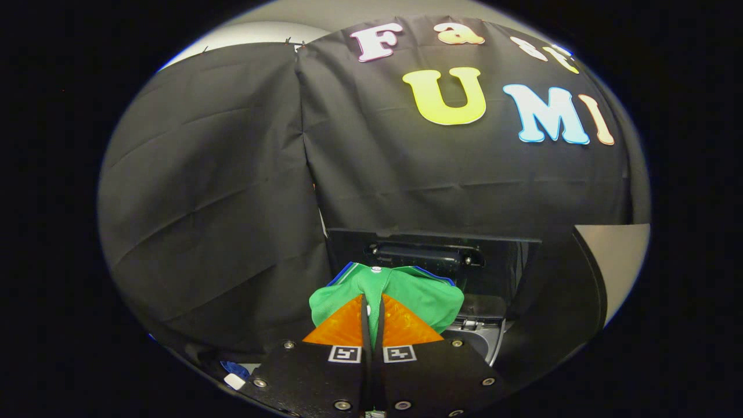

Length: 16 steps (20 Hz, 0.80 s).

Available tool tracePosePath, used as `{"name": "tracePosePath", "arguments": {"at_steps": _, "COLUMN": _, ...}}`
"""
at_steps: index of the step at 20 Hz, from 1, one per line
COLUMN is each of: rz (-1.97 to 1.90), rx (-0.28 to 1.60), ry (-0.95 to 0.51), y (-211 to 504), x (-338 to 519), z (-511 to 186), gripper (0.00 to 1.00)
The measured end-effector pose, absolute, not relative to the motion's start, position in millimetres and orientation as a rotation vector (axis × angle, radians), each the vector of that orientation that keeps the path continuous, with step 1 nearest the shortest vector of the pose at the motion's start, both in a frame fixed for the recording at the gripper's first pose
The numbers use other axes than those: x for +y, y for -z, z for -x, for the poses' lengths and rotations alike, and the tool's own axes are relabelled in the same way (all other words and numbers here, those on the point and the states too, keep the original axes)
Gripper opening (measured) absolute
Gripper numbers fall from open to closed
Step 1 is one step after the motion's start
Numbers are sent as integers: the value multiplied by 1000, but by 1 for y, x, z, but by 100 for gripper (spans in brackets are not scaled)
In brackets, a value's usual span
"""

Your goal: Put the clothes into the washing machine and then close the washing machine lid.

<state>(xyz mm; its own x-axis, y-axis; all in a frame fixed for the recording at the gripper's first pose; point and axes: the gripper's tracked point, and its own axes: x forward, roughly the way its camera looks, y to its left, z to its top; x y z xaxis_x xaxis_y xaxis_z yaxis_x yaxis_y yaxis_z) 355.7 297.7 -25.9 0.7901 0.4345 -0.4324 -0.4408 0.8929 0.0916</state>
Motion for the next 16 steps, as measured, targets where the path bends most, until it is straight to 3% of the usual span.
{"name": "tracePosePath", "arguments": {"at_steps": 16, "rz": 46, "rx": 697, "ry": -323, "y": 162, "x": 277, "z": -360, "gripper": 0}}
